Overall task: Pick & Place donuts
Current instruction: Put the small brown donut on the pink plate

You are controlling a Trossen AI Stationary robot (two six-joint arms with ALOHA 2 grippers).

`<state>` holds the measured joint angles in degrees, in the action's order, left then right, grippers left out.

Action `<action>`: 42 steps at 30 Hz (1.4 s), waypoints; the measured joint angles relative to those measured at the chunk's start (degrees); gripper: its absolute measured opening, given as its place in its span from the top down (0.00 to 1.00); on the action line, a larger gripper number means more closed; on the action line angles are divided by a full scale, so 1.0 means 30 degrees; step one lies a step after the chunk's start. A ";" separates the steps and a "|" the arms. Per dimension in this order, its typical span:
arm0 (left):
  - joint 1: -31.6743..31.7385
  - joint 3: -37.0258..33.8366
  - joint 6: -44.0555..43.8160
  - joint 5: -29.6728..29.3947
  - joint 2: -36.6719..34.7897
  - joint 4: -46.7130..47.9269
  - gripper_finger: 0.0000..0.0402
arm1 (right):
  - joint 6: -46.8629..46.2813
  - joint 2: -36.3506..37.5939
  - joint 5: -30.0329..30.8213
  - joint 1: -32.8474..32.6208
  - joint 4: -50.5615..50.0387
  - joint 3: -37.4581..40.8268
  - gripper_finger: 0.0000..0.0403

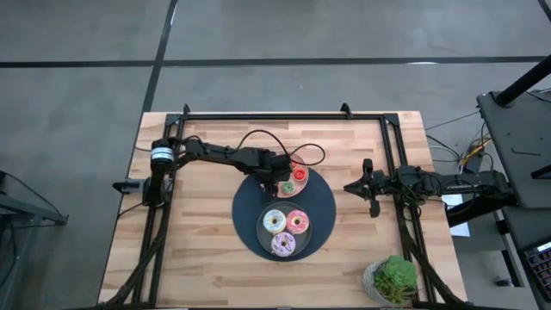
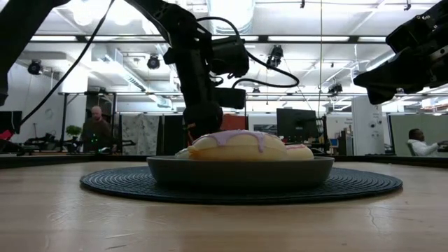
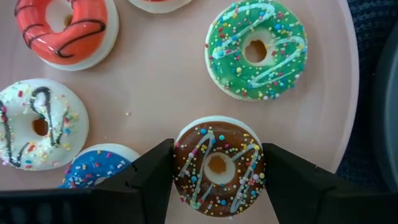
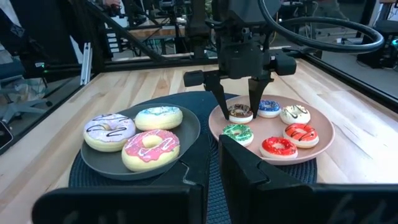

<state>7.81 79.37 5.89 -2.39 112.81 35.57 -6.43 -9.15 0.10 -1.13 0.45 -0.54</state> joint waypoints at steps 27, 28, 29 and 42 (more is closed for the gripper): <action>0.0153 0.0000 -0.0044 0.0401 0.0000 -0.0182 0.44 | 0.0003 0.0000 0.0000 0.0007 0.0000 -0.0007 0.93; 0.0146 0.0000 -0.0044 0.0401 0.0000 -0.0182 0.43 | 0.0003 0.0000 0.0000 0.0004 0.0000 -0.0004 0.93; 0.0146 0.0000 -0.0044 0.0397 0.0000 -0.0179 0.42 | -0.0004 0.0000 0.0000 0.0007 0.0000 0.0000 0.93; 0.0146 0.0028 -0.0028 0.0373 -0.0120 0.0012 0.41 | -0.0002 0.0000 0.0000 0.0007 0.0000 0.0000 0.93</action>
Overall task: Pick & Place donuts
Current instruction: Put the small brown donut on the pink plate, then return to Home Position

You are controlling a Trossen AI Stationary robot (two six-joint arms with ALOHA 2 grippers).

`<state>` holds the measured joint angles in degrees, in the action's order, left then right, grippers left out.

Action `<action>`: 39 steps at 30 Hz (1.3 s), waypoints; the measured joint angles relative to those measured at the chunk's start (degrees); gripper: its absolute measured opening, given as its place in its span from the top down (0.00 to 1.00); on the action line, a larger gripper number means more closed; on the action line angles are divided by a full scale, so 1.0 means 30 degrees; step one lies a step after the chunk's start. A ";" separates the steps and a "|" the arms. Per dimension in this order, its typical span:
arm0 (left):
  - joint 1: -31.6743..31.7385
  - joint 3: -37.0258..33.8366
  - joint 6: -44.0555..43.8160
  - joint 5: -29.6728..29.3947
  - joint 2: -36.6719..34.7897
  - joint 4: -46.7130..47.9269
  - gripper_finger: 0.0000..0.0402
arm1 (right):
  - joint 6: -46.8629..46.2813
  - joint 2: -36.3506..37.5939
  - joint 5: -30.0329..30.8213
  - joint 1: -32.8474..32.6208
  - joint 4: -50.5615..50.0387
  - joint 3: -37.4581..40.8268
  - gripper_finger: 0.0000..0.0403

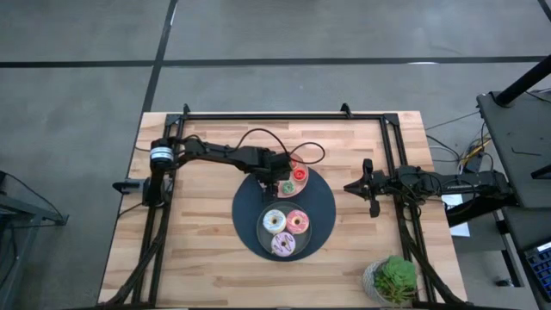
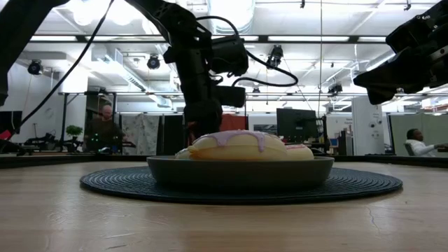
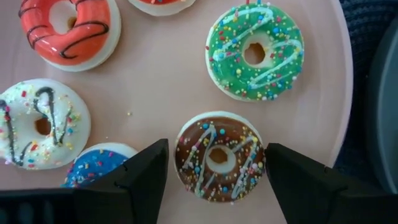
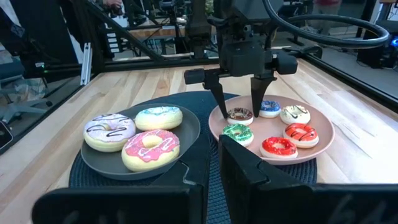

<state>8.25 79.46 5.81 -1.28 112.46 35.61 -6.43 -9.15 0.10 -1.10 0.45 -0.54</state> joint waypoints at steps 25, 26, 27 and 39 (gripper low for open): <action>-0.0246 0.2533 -0.0016 -0.0110 -0.2289 0.1613 0.42 | -0.0002 -0.0071 -0.0005 0.0000 0.0013 -0.0002 0.93; -0.0273 0.2490 -0.0016 -0.0105 -0.2395 0.1675 0.43 | 0.0001 -0.0085 -0.0017 -0.0007 -0.0015 -0.0002 0.93; -0.0277 0.2460 -0.0016 -0.0110 -0.2479 0.1666 0.44 | 0.0002 -0.0141 0.0001 0.0000 -0.0003 0.0000 0.93; -0.0913 0.1243 -0.1443 -0.0030 -0.2626 0.1417 0.86 | -0.0002 -0.0211 0.0000 0.0000 -0.0007 0.0000 0.93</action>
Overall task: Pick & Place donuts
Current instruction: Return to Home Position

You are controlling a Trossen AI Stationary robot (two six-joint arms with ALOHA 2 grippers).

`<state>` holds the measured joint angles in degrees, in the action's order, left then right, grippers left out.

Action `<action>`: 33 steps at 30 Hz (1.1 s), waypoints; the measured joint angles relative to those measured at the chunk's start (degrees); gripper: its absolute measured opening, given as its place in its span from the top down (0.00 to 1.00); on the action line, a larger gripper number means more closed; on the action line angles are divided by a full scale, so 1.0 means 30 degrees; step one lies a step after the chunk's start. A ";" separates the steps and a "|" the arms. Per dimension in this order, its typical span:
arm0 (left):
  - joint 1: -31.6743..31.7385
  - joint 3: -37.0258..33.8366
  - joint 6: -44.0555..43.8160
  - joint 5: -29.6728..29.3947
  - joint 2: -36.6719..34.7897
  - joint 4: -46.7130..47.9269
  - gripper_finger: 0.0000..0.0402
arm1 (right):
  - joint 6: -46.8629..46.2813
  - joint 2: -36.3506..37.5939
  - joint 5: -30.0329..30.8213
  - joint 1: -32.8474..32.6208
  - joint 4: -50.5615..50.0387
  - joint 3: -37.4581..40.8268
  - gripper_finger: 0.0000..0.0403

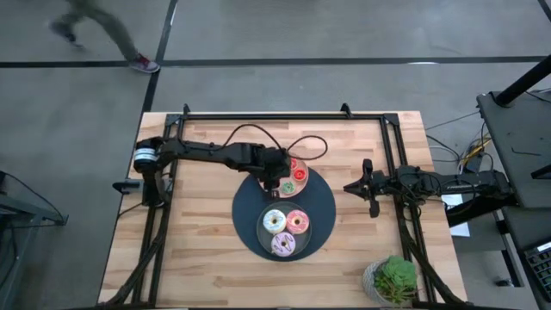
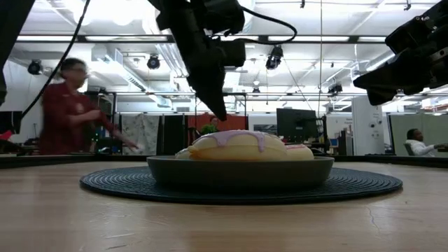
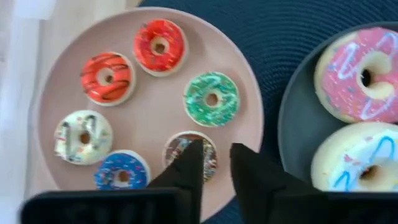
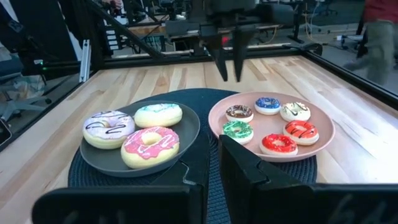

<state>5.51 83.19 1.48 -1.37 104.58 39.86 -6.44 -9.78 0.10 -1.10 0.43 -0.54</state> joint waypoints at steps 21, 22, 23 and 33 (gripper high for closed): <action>-0.2458 -0.8388 -0.2686 0.0011 -0.8672 -0.6337 1.00 | 0.0001 -0.0063 0.0026 0.0000 0.0022 -0.0007 0.93; -0.2519 -0.8855 -0.2707 -0.0005 -0.9301 -0.6648 1.00 | 0.0001 -0.0057 0.0018 -0.0001 0.0019 -0.0004 0.93; -0.2533 -0.9316 -0.2718 -0.0010 -0.9881 -0.7024 1.00 | 0.0000 -0.0044 -0.0014 -0.0007 -0.0007 0.0000 0.93; -0.2547 -1.3575 -0.2725 0.0072 -1.4726 -1.2068 1.00 | 0.0006 -0.0029 -0.0008 -0.0007 -0.0001 0.0000 0.93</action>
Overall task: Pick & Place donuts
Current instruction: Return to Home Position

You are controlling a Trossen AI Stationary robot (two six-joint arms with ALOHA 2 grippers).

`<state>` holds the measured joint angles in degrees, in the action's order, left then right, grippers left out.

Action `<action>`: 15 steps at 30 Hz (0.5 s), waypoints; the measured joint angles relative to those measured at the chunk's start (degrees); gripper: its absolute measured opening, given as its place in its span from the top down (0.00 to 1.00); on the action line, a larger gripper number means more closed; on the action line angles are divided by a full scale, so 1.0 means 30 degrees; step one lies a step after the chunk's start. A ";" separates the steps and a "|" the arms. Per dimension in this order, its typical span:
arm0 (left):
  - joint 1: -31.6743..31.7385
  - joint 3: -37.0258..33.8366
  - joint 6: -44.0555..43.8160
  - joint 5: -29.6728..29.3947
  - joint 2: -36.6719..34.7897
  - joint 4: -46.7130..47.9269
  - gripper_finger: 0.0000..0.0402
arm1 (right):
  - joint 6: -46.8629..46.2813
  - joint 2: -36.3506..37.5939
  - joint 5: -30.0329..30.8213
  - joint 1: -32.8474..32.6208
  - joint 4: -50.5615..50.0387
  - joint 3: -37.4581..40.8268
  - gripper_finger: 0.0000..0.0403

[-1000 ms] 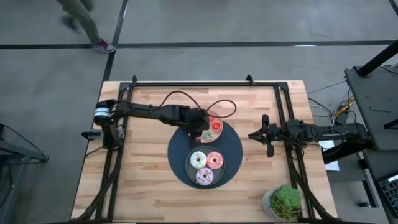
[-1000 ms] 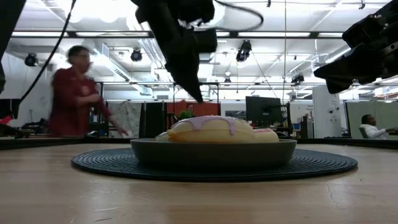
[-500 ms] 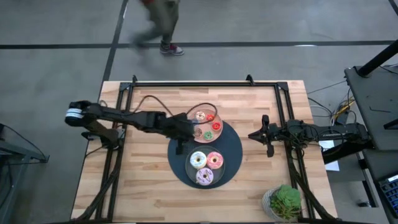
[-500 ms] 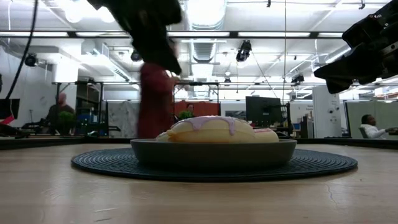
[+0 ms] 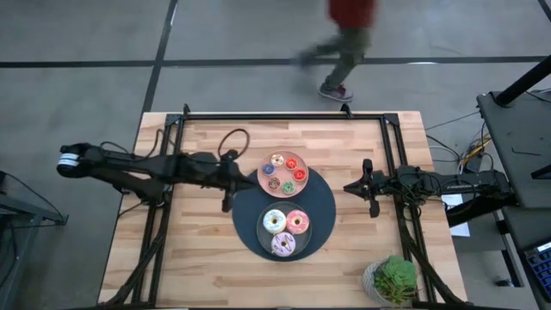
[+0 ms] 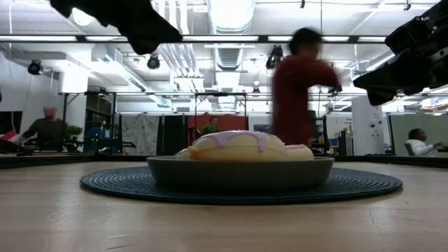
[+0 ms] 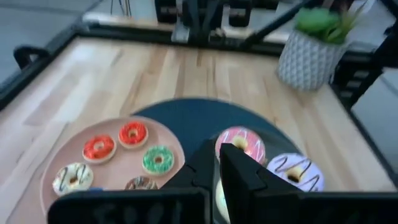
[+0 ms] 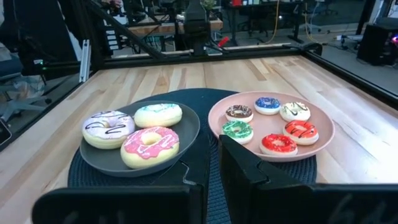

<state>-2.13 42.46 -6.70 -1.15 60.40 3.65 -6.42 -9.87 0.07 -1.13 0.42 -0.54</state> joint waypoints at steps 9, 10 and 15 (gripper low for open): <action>-0.0002 -0.2252 -0.0812 0.0059 -0.2865 -0.2894 1.00 | 0.0001 0.0000 0.0001 0.0000 0.0001 0.0000 0.93; -0.0003 -0.2408 -0.0817 0.0059 -0.3049 -0.3216 1.00 | -0.0006 0.0000 0.0008 0.0000 0.0002 0.0000 0.93; -0.0007 -0.2652 -0.0838 0.0067 -0.3534 -0.3357 1.00 | 0.0001 0.0000 0.0008 0.0000 0.0008 0.0000 0.93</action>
<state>-2.15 34.51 -9.21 -0.95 49.79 -6.42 -6.42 -9.87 0.10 -1.13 0.45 -0.54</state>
